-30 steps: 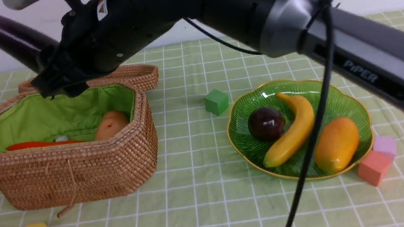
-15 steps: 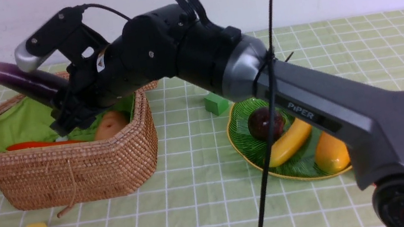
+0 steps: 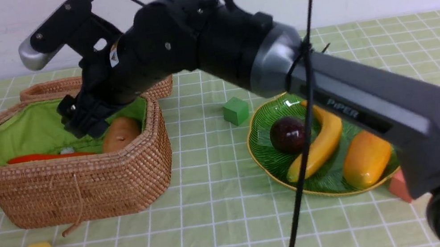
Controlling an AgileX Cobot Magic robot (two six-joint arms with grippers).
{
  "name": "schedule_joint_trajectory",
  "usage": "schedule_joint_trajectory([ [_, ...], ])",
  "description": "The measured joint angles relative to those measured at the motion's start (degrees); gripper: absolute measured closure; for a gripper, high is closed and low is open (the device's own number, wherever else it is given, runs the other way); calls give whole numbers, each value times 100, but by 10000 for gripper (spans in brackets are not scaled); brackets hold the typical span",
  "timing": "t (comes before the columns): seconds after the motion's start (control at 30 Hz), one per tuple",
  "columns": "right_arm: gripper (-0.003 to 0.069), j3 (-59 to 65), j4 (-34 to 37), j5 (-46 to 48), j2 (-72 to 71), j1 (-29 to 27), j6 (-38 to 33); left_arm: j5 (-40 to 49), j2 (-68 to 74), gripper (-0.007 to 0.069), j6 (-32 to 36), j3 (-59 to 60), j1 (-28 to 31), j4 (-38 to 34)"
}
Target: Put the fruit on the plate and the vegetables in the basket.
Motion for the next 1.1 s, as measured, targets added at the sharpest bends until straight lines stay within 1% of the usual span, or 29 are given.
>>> schedule_joint_trajectory([
  [0.03, 7, 0, -91, 255, -157, 0, 58, -49, 0, 564, 0, 0, 0, -20],
  [0.1, 62, -14, -261, 894, -525, 0, 300, -129, 0, 564, 0, 0, 0, -83],
  [0.13, 100, -33, -347, 1245, -726, 0, 477, -165, 0, 564, 0, 0, 0, -113],
  [0.2, 197, -46, -515, 1979, -1131, 0, 833, -240, 0, 564, 6, 0, 0, -176],
  [0.23, 232, -46, -602, 2180, -1245, 0, 921, -265, 0, 564, 6, 0, 0, -204],
  [0.27, 319, -46, -758, 2483, -1491, 0, 1084, -335, 0, 564, 18, 0, 0, -253],
  [0.3, 344, -32, -795, 2533, -1561, 0, 1135, -368, 0, 564, 18, 0, 0, -277],
  [0.33, 438, 45, -959, 2618, -1807, 0, 1292, -478, -10, 564, 18, 7, 0, -389],
  [0.4, 554, 217, -1079, 2665, -2103, 0, 1379, -669, -79, 564, 18, 67, 0, -480],
  [0.43, 578, 270, -1098, 2671, -2173, 0, 1398, -756, -106, 564, 18, 93, 0, -496],
  [0.47, 641, 505, -1209, 2676, -2418, 0, 1477, -1002, -214, 564, 18, 243, 0, -558],
  [0.5, 666, 785, -1281, 2682, -2659, 0, 1525, -1180, -342, 564, 10, 417, 0, -593],
  [0.57, 675, 1248, -1406, 2686, -3024, 0, 1624, -1505, -547, 564, -32, 751, 0, -666],
  [0.67, 675, 2383, -1575, 2688, -3780, 0, 1881, -2005, -980, 564, -234, 1405, 0, -792],
  [0.73, 675, 3192, -1650, 2692, -4401, -10, 2141, -2463, -1247, 583, -423, 1964, 0, -810],
  [0.77, 674, 3681, -1664, 2692, -4734, -11, 2314, -2745, -1379, 604, -494, 2200, 0, -810],
  [0.8, 674, 3761, -1664, 2692, -4790, -11, 2347, -2795, -1399, 608, -506, 2245, 0, -810],
  [0.83, 673, 4392, -1664, 2692, -5158, -11, 2586, -3141, -1517, 638, -559, 2570, 0, -801],
  [0.93, 671, 5364, -1664, 2684, -5810, -11, 3095, -3692, -1560, 638, -584, 2910, 0, -714],
  [0.97, 671, 5773, -1664, 2690, -6139, -11, 3383, -3848, -1560, 638, -584, 2980, 0, -677],
  [1.1, 670, 6747, -1658, 2685, -6861, -11, 3965, -3800, -1567, 638, -590, 3029, 0, -645],
])
